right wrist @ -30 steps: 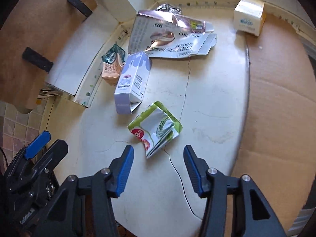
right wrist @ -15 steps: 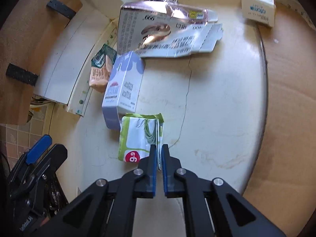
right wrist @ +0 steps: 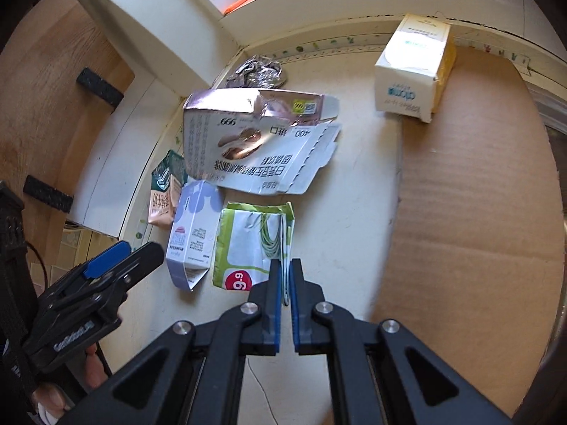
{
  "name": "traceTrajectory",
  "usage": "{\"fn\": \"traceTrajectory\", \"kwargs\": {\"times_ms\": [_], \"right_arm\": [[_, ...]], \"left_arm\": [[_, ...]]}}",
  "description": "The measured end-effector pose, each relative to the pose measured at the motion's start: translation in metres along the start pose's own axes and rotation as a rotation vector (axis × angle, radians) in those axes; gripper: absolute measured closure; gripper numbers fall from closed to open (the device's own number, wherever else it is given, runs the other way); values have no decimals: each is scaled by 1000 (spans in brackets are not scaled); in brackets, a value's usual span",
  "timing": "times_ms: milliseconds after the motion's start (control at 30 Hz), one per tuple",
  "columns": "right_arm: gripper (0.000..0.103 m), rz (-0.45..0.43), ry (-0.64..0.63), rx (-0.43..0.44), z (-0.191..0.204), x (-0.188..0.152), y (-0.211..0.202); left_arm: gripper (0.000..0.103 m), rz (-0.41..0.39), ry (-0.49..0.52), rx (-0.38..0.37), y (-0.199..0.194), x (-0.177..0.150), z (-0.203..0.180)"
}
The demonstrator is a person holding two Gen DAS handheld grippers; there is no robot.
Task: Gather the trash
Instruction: 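Grasp the white milk carton with the left tool while the right tool grasps the green wrapper, then carry the milk carton and green wrapper down over the bin and open both tools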
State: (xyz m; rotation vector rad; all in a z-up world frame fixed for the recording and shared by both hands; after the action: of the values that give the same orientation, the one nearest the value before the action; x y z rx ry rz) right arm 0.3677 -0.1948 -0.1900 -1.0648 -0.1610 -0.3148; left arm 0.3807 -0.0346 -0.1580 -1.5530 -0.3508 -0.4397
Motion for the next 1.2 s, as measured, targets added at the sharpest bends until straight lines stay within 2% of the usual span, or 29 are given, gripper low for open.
{"fn": "traceTrajectory", "kwargs": {"times_ms": [167,300,333,567,733,1200], "right_arm": [[99,0,-4,-1,-6,2,-1],[99,3,-15,-1,-8,2,-1],[99,3,-18,-1,-8,2,-1],[99,4,-26,5,-9,2,-3],[99,0,-39,10,-5,-3,-8],[99,-23,-89,18,21,-46,-43]], "left_arm": [[45,51,16,17,29,10,-5],[67,88,17,23,46,10,-7],[69,92,14,25,48,10,-7],[70,73,26,40,45,5,-9],[70,62,22,27,26,-6,-10],[70,-22,38,-8,-68,-57,-7]]}}
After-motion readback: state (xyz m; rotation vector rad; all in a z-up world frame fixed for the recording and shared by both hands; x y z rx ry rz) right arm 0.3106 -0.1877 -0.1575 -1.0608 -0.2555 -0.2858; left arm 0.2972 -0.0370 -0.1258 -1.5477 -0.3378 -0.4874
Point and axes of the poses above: each gripper's, at about its wrist camera, not at the fingertips, and y roughly the way its jaws point, z to its left, x to its top, the point moved 4 cm from there along y, roughly the way its jaws point, and after that the axes turned 4 degrees about y, right-handed, at the moved point
